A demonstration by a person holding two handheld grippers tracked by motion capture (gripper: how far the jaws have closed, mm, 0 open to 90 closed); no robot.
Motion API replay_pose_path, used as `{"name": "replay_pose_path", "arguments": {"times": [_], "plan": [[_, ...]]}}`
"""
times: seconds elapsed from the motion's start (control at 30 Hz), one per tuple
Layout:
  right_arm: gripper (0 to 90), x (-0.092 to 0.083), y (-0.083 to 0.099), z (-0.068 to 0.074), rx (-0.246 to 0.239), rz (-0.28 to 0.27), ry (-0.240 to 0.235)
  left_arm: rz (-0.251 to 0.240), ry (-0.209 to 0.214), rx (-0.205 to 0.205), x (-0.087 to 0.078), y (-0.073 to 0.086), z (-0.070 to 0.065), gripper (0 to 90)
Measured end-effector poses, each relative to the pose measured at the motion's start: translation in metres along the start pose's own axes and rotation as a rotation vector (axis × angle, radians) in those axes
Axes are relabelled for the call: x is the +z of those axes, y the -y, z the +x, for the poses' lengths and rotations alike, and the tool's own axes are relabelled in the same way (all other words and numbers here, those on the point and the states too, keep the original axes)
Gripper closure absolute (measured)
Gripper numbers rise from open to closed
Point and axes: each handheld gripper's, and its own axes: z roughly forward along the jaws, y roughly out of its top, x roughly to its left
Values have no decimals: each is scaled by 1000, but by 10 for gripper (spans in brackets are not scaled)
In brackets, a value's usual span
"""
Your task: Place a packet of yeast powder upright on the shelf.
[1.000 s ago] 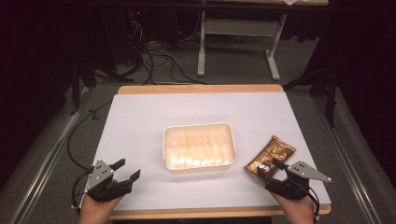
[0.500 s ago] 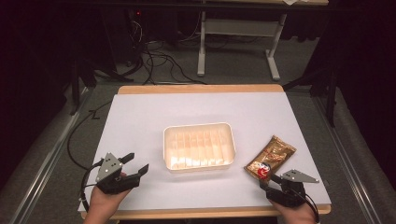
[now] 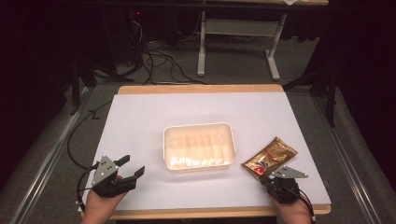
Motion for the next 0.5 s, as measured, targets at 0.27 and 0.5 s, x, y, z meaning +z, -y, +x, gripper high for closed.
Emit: {"name": "replay_pose_path", "arguments": {"times": [0.27,0.5], "plan": [[896,-2,-3,27,-123,10,-148,4,-13,-7,-3,3,0,323],[764,-7,-5,33,-126,-15,-186,6,-4,-1,-3,2,0,322]]}}
